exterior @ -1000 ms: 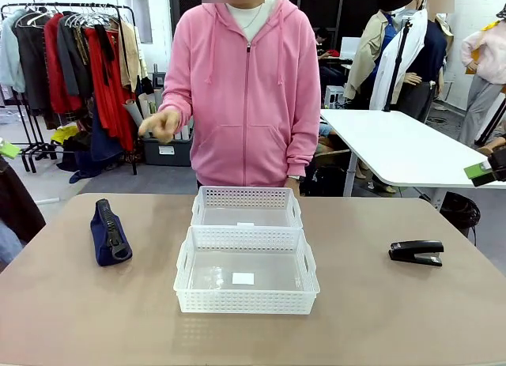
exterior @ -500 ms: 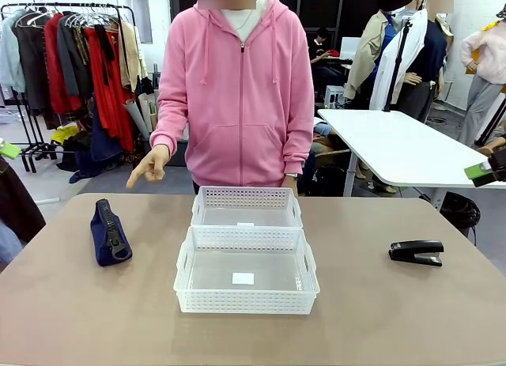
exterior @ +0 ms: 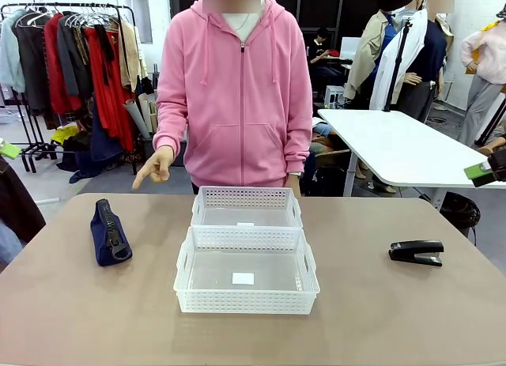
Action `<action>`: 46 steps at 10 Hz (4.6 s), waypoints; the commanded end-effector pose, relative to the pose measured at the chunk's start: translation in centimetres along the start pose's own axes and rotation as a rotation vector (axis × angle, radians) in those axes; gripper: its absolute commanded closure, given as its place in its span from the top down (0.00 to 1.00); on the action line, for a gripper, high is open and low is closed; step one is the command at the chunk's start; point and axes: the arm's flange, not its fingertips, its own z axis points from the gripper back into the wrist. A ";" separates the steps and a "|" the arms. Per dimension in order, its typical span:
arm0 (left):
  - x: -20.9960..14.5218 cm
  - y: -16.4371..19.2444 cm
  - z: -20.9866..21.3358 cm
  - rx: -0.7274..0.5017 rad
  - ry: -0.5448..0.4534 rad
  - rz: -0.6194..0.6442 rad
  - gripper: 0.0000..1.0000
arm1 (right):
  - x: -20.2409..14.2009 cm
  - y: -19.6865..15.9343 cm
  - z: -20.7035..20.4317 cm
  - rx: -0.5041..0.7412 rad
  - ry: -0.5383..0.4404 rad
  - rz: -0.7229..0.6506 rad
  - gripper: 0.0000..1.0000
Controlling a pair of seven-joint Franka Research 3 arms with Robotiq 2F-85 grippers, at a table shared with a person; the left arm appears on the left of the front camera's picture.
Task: Distribute items into two baskets.
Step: Pick up the Pencil pouch that the person points to.
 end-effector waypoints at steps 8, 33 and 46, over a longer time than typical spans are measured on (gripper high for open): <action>7.1 -4.6 -4.6 0.205 0.256 0.217 1.00 | 0.1 0.0 0.0 0.009 -0.008 0.003 1.00; 13.8 -2.5 -23.8 0.679 0.410 0.832 1.00 | 0.1 0.0 0.0 0.009 -0.008 0.003 1.00; 8.5 3.2 -29.5 0.753 0.403 0.933 1.00 | 0.1 0.0 0.0 0.009 -0.008 0.003 1.00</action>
